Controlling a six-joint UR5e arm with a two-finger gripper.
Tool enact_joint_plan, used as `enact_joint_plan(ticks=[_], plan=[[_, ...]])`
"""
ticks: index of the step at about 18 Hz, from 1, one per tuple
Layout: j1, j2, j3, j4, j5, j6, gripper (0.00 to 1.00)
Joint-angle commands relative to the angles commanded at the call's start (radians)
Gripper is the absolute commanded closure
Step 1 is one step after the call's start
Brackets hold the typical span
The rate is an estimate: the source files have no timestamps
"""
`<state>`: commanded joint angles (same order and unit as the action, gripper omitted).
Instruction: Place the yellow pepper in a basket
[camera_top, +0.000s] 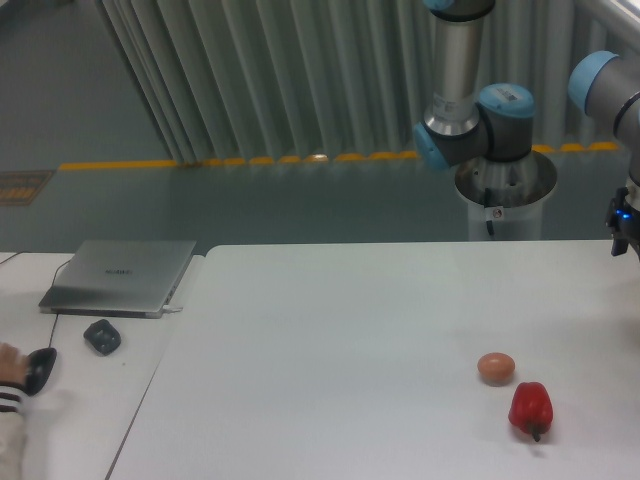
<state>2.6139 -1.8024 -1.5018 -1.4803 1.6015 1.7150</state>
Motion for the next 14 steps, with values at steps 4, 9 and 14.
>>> enact_joint_plan(ticks=[4,9,14], plan=[[-0.025,-0.002,0.003,0.006,0.0,-0.002,0.0],[-0.025,-0.003,0.005,0.008,-0.003,-0.002,0.0],[-0.025,-0.005,0.003,0.008,-0.003,0.0,0.0]])
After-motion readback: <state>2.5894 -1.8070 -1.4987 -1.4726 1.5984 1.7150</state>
